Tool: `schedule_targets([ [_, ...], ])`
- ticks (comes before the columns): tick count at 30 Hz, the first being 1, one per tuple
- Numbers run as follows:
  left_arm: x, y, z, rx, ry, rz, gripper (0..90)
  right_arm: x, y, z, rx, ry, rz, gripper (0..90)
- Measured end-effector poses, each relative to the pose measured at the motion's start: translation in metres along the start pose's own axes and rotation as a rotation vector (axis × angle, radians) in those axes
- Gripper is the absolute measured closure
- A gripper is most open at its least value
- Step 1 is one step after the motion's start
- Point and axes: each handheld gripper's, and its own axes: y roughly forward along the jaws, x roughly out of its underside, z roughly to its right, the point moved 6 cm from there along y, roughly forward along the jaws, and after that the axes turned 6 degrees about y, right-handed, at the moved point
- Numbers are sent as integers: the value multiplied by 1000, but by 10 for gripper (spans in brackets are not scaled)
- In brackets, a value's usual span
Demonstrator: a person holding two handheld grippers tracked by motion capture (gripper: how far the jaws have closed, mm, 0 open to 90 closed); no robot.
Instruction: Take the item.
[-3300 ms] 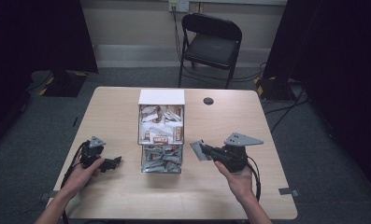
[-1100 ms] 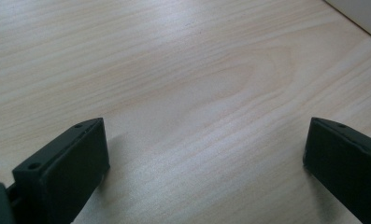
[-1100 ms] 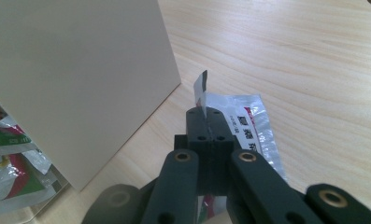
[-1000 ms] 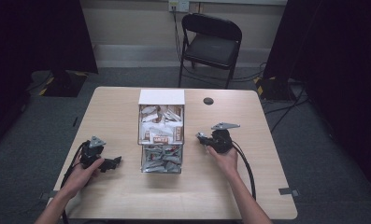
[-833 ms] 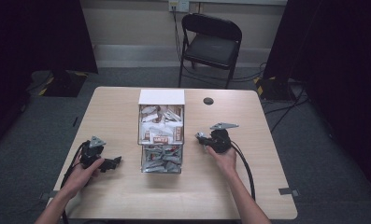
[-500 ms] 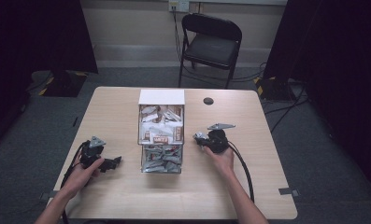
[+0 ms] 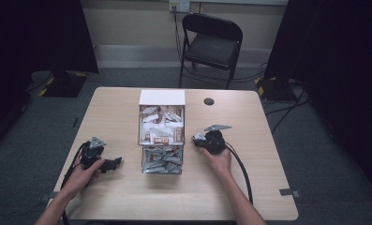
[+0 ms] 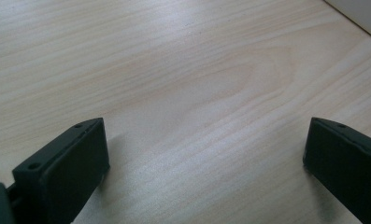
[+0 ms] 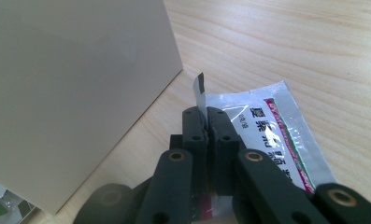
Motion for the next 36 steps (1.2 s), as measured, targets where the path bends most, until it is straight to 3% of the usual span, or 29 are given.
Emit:
schedule_targets([
  [10, 0, 0, 0, 0, 0, 0, 0, 1, 4, 0, 10, -10, -8, 818],
  [17, 0, 0, 0, 0, 0, 0, 0, 0, 4, -1, 17, -12, -8, 715],
  [21, 0, 0, 0, 0, 0, 0, 0, -1, 3, -2, 19, -15, 2, 647],
  [23, 0, 0, 0, 0, 0, 0, 0, -4, 0, -2, 28, -18, 31, 611],
  [30, 0, 0, 0, 0, 0, 0, 0, -6, -1, 1, 54, -11, 36, 485],
  [36, 0, 0, 0, 0, 0, 0, 0, -8, -2, 3, 80, 5, 48, 271],
])
